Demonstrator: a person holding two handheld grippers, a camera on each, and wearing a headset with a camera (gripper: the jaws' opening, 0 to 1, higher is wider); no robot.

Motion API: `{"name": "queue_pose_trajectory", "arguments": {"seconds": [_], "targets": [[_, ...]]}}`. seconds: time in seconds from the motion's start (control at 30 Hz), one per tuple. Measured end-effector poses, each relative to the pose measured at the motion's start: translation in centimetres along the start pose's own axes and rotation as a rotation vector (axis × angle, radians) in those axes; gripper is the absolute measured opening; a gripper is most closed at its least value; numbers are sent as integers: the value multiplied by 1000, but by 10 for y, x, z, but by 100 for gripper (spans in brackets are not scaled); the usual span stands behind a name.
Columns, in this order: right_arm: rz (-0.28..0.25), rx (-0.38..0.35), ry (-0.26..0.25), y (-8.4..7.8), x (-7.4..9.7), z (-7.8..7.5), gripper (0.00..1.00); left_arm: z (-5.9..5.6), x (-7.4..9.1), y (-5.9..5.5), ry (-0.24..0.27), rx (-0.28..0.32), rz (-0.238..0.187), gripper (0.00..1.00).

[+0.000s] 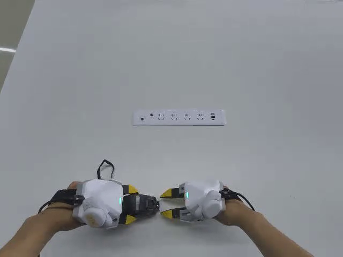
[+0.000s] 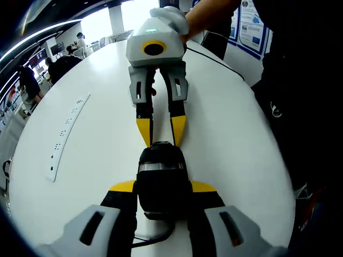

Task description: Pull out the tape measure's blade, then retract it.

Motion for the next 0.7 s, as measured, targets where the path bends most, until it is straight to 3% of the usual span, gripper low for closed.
{"name": "queue_pose_trajectory", "arguments": {"seconds": [0.2,0.37,0.6,0.63,0.7], "targets": [[12,8,4,0,-5,-1,15,1,0,0,-4,10,-8,32],[20,-1,17,0,-7,-3,14,2,0,1,-8,15,-16,32],[54,-30,-6,-4,-12,2,14,3,-1,3,-13,23,-17,32],[52,2,-5,-5,-13,3,14,2,-1,2,-11,22,-17,32],[51,-4,-5,-2,-12,0,13,2,-1,1,-9,23,-18,32]]}}
Point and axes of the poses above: the centre of the closed fingertips' face, and the gripper's own axes: x roughly backward along the fingers, z roughly to its left, y roughly out of its top, the point moved 10 cm from there along x, roughly backward along the fingers, and after that the axes turned 2 degrees about y, right-handed, at the moved point
